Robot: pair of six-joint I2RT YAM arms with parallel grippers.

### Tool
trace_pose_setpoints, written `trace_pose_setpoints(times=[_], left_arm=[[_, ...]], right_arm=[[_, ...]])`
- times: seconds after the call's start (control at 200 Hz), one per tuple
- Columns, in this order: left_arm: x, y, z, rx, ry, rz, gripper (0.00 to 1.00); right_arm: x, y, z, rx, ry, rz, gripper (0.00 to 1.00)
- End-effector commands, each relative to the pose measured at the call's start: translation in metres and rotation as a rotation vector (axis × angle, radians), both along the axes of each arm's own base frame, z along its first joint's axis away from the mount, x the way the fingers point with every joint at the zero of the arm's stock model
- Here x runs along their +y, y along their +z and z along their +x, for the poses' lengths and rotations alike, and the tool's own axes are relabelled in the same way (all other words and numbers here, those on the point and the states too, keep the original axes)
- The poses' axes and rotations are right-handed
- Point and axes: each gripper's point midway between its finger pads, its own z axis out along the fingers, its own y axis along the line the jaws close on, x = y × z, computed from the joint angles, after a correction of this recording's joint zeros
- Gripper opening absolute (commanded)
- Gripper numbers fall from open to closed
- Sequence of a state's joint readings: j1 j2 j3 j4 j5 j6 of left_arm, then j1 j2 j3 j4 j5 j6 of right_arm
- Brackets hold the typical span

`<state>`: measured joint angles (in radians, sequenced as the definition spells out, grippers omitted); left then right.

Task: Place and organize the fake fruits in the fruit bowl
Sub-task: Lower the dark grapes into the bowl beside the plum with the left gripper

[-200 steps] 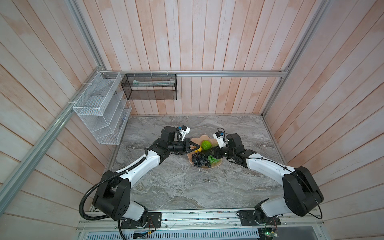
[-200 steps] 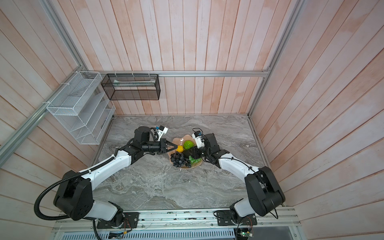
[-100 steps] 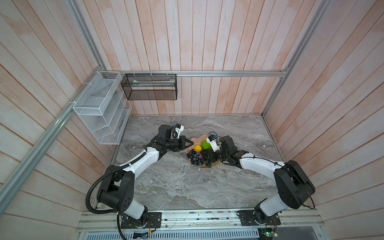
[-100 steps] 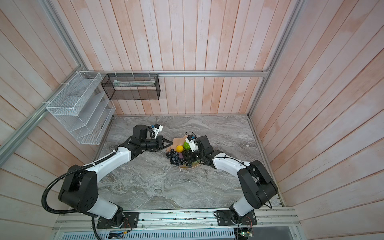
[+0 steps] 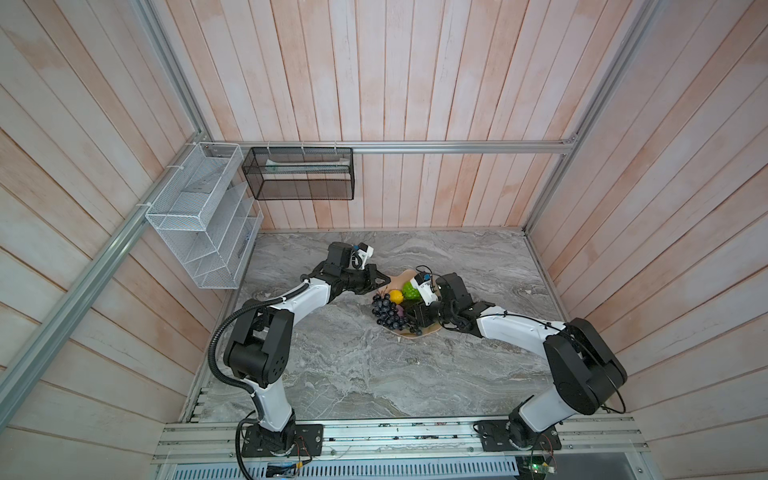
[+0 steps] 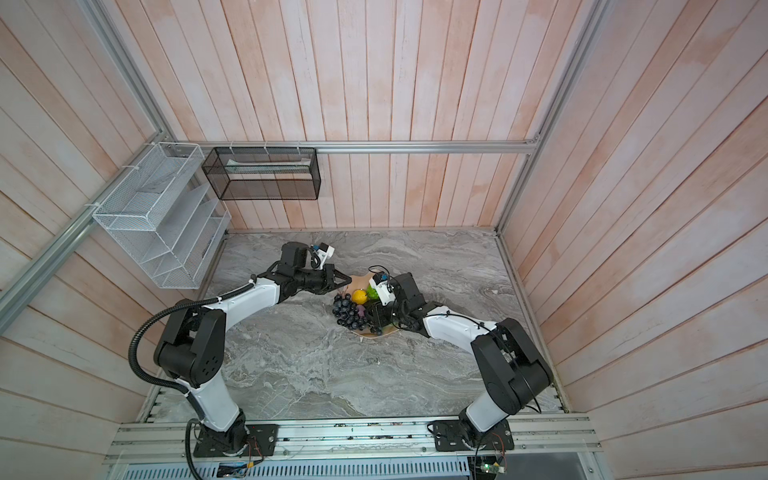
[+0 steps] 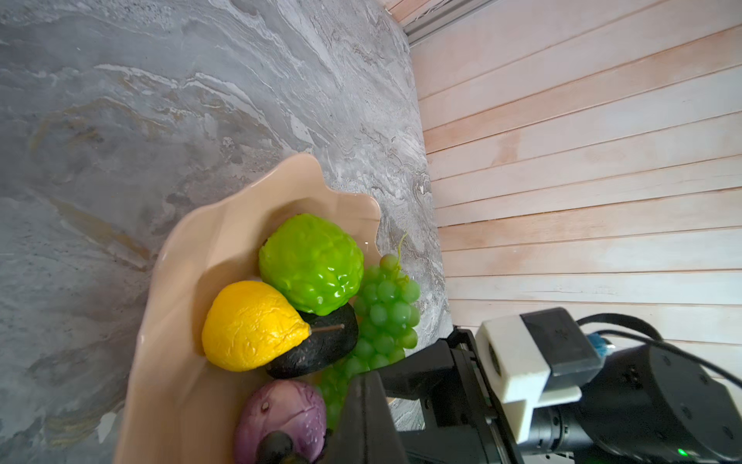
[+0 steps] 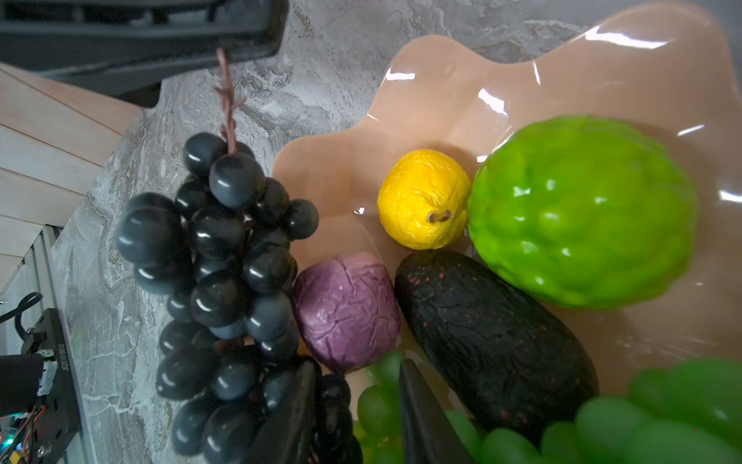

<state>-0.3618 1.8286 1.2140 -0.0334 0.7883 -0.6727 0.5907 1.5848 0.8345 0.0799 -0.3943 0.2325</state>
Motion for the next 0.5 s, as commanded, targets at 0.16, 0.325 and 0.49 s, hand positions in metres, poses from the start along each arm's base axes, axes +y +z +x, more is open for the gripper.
trace_pose_setpoints(times=[0.16, 0.325, 0.49], left_arm=[[-0.015, -0.002, 0.024, -0.044, -0.055, -0.034, 0.00], [-0.019, -0.012, 0.028, -0.027, -0.075, -0.045, 0.00], [-0.022, -0.016, 0.032, -0.021, -0.082, -0.054, 0.01]], right_arm=[[0.007, -0.005, -0.003, 0.018, 0.028, 0.005, 0.35], [0.005, -0.003, -0.001, 0.008, 0.022, -0.014, 0.35], [0.001, 0.007, 0.002, -0.026, 0.004, -0.029, 0.35]])
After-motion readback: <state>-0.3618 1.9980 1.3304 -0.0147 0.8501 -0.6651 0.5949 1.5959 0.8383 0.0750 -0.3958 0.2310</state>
